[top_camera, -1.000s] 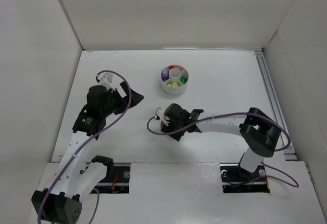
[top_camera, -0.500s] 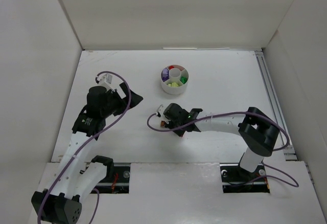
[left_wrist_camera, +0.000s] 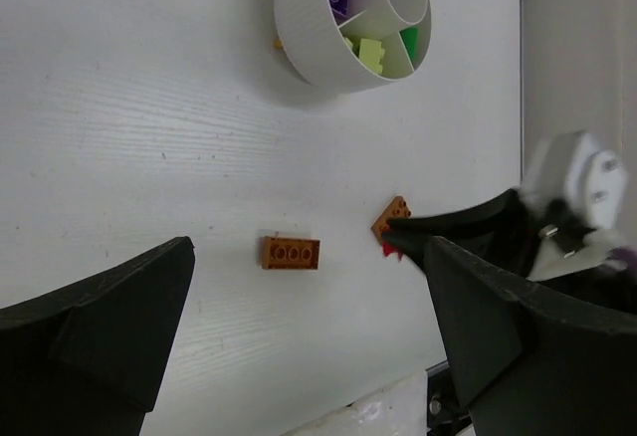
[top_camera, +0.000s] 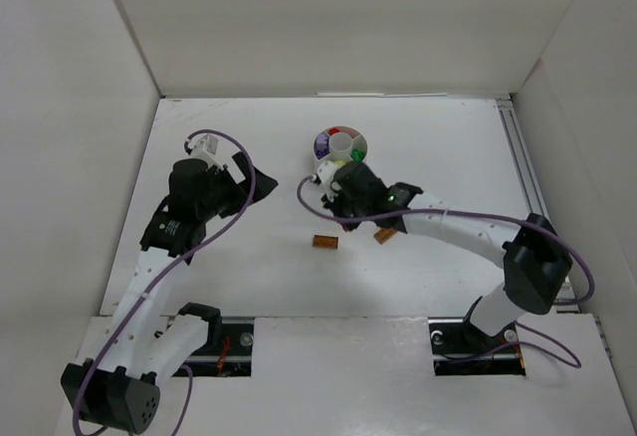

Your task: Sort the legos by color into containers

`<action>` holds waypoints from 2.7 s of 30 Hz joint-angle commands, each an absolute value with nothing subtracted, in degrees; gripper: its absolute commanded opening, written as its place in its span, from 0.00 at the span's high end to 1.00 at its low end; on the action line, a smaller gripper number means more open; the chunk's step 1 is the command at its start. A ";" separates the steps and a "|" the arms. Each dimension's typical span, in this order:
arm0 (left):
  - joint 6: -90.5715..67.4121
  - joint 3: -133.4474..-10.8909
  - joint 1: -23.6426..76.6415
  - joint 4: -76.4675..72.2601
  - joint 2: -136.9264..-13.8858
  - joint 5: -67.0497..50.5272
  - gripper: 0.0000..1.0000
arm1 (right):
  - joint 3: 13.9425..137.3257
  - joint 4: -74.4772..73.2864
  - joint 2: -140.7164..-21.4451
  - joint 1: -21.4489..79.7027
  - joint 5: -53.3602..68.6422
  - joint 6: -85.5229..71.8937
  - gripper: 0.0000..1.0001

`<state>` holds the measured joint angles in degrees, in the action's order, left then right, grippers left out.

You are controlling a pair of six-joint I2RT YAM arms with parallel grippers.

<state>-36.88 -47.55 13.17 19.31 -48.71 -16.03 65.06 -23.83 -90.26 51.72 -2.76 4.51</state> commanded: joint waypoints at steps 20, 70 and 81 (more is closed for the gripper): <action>-30.41 -61.70 6.86 7.30 -69.96 -21.53 0.00 | 120.14 -23.47 -122.77 27.43 1.41 12.04 0.94; -39.37 -45.80 15.73 13.97 -61.45 -16.26 0.00 | 63.65 -29.19 -85.71 28.12 -13.00 -29.12 0.14; -36.66 -45.26 16.79 17.92 -56.61 -16.79 0.00 | 53.79 -31.19 -87.00 37.35 -19.94 -55.00 0.00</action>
<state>-38.22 -45.54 16.51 16.75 -58.96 -16.91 53.54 -30.02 -86.89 34.89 -15.90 -44.05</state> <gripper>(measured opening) 0.997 0.994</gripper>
